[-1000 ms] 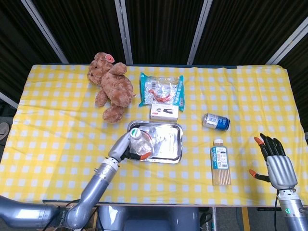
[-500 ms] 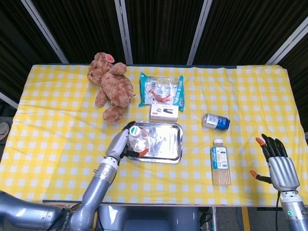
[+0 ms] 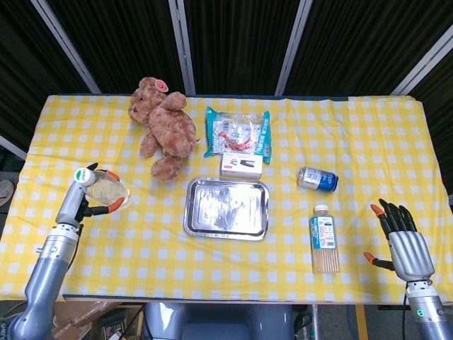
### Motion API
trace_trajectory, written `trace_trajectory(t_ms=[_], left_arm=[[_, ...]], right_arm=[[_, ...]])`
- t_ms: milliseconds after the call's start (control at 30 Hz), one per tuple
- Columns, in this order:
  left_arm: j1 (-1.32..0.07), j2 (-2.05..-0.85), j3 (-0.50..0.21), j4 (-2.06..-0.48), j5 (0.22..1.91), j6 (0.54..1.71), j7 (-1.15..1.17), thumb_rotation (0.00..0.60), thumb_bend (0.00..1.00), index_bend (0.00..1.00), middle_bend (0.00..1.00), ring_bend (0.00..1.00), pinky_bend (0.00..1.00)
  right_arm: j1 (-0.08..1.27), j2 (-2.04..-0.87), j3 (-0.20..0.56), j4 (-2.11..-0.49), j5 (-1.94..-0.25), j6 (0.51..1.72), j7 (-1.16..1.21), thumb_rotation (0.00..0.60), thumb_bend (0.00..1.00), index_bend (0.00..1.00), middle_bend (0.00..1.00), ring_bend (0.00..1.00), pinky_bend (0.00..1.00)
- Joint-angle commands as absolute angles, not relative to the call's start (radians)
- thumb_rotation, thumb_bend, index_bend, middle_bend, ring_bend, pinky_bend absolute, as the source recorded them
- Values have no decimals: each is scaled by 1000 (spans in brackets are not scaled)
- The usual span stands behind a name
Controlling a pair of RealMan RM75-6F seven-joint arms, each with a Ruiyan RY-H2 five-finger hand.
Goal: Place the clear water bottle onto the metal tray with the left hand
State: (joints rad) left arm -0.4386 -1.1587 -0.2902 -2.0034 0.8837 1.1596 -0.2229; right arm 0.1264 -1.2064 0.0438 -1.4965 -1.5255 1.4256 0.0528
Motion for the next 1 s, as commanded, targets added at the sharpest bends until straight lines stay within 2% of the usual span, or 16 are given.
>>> trace_trajectory(t_ms=[33, 233, 400, 700, 867, 1000], left_arm=[[-381, -1103, -273, -1916, 971, 1067, -357, 600, 396, 554, 533, 35, 16], [-442, -1192, -272, -1890, 954, 1029, -293, 600, 397, 556, 534, 35, 16], [-526, -1289, -288, -1932, 897, 1033, -162, 600, 397, 556, 534, 35, 16], [-725, -1523, -345, -2015, 703, 1186, 196, 600, 397, 557, 534, 35, 16], [-826, -1683, -383, -1941, 604, 1253, 311, 600, 401, 559, 535, 35, 16], [-880, -1796, -421, -1842, 554, 1241, 307, 600, 406, 560, 536, 35, 16]], right_arm=[[130, -1210, 43, -1498, -1526, 1420, 47, 600, 49, 97, 0, 0, 0], [129, -1211, 46, -1494, -1521, 1421, 51, 600, 50, 97, 0, 0, 0], [129, -1205, 50, -1491, -1516, 1422, 67, 600, 50, 97, 0, 0, 0], [129, -1198, 50, -1483, -1516, 1422, 90, 600, 49, 97, 0, 0, 0], [127, -1196, 50, -1483, -1519, 1426, 97, 600, 50, 97, 0, 0, 0], [127, -1195, 51, -1482, -1516, 1426, 98, 600, 50, 97, 0, 0, 0]])
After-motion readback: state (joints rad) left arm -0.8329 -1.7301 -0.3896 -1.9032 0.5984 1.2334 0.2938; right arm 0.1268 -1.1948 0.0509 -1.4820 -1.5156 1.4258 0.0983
